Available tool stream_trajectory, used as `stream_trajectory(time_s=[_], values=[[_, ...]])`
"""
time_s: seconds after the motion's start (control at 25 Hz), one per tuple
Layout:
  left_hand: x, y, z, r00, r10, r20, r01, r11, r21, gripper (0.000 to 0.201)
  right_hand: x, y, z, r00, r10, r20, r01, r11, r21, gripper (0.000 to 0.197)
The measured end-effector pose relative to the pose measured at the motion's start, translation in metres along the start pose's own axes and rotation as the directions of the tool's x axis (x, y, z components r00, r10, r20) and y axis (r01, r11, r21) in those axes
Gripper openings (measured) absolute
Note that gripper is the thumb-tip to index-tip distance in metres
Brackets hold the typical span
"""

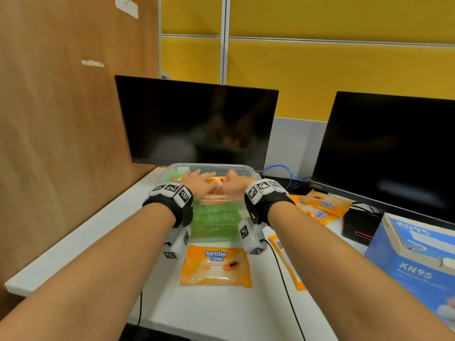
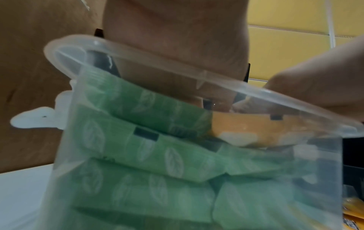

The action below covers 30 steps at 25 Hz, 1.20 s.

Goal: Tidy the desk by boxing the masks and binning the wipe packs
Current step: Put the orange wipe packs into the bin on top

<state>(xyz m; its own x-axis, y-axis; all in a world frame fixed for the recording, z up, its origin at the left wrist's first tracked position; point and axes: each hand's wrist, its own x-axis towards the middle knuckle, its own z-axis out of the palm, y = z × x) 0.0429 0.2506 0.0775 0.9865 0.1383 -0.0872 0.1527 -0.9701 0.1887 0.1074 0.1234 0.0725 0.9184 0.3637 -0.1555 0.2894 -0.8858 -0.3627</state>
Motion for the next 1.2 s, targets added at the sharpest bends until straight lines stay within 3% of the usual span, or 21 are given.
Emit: stream_trajectory(time_s=[0.12, 0.24, 0.4, 0.48, 0.6, 0.64, 0.76, 0.8, 0.84, 0.96, 1.0, 1.04, 1.12, 1.16, 1.2], values=[[-0.013, 0.01, -0.01, 0.993, 0.026, 0.112, -0.039, 0.992, 0.118, 0.048, -0.004, 0.007, -0.002, 0.998, -0.054, -0.027, 0.055, 0.998, 0.009, 0.048], [-0.002, 0.005, -0.006, 0.996, 0.029, 0.085, -0.036, 0.996, 0.085, 0.054, -0.008, 0.003, -0.002, 0.996, -0.085, 0.021, 0.085, 0.996, 0.006, 0.065], [0.013, -0.006, 0.005, 0.998, -0.059, -0.031, 0.058, 0.998, -0.02, 0.04, 0.002, 0.0, 0.006, 0.984, -0.174, 0.042, 0.176, 0.983, -0.047, 0.056], [0.01, -0.005, 0.005, 0.995, -0.025, -0.1, 0.021, 0.999, -0.042, 0.031, -0.001, 0.0, 0.009, 0.98, -0.166, -0.108, 0.164, 0.986, -0.02, 0.041], [0.003, -0.004, 0.006, 0.977, 0.069, -0.201, -0.08, 0.996, -0.049, 0.026, -0.015, 0.002, 0.012, 0.929, -0.162, -0.333, 0.189, 0.981, 0.049, 0.008], [-0.001, -0.002, 0.007, 0.965, 0.114, -0.234, -0.124, 0.992, -0.026, 0.025, -0.02, 0.001, 0.009, 0.928, -0.185, -0.324, 0.215, 0.975, 0.058, 0.006], [-0.02, 0.015, 0.013, 0.944, 0.201, -0.263, -0.212, 0.977, -0.015, 0.021, -0.041, 0.008, -0.014, 0.963, -0.244, -0.111, 0.265, 0.93, 0.254, 0.013], [-0.025, 0.022, 0.019, 0.93, 0.209, -0.303, -0.23, 0.973, -0.035, 0.023, -0.045, 0.014, -0.019, 0.966, -0.242, -0.091, 0.259, 0.903, 0.343, 0.014], [-0.03, 0.029, 0.024, 0.901, 0.232, -0.367, -0.269, 0.962, -0.05, 0.024, -0.049, 0.021, -0.022, 0.963, -0.221, -0.154, 0.265, 0.871, 0.413, 0.011], [-0.044, 0.051, 0.041, 0.709, 0.452, -0.542, -0.508, 0.86, 0.052, 0.035, -0.061, 0.057, -0.021, 0.899, -0.006, -0.439, 0.251, 0.826, 0.504, 0.013], [-0.05, 0.059, 0.045, 0.686, 0.512, -0.517, -0.563, 0.824, 0.069, 0.032, -0.066, 0.071, -0.018, 0.878, 0.048, -0.476, 0.209, 0.857, 0.471, 0.016], [-0.056, 0.067, 0.048, 0.709, 0.548, -0.445, -0.593, 0.804, 0.046, 0.029, -0.071, 0.084, -0.016, 0.87, 0.081, -0.486, 0.158, 0.888, 0.431, 0.019], [-0.056, 0.076, 0.058, 0.855, 0.51, -0.096, -0.507, 0.86, 0.057, 0.029, -0.077, 0.111, -0.01, 0.918, 0.144, -0.368, -0.004, 0.934, 0.356, 0.022], [-0.052, 0.074, 0.066, 0.906, 0.41, 0.106, -0.421, 0.896, 0.14, 0.035, -0.082, 0.119, -0.004, 0.955, 0.179, -0.238, -0.11, 0.955, 0.276, 0.023], [-0.046, 0.068, 0.077, 0.921, 0.284, 0.268, -0.345, 0.913, 0.219, 0.05, -0.084, 0.126, 0.005, 0.974, 0.198, -0.108, -0.185, 0.975, 0.12, 0.027]])
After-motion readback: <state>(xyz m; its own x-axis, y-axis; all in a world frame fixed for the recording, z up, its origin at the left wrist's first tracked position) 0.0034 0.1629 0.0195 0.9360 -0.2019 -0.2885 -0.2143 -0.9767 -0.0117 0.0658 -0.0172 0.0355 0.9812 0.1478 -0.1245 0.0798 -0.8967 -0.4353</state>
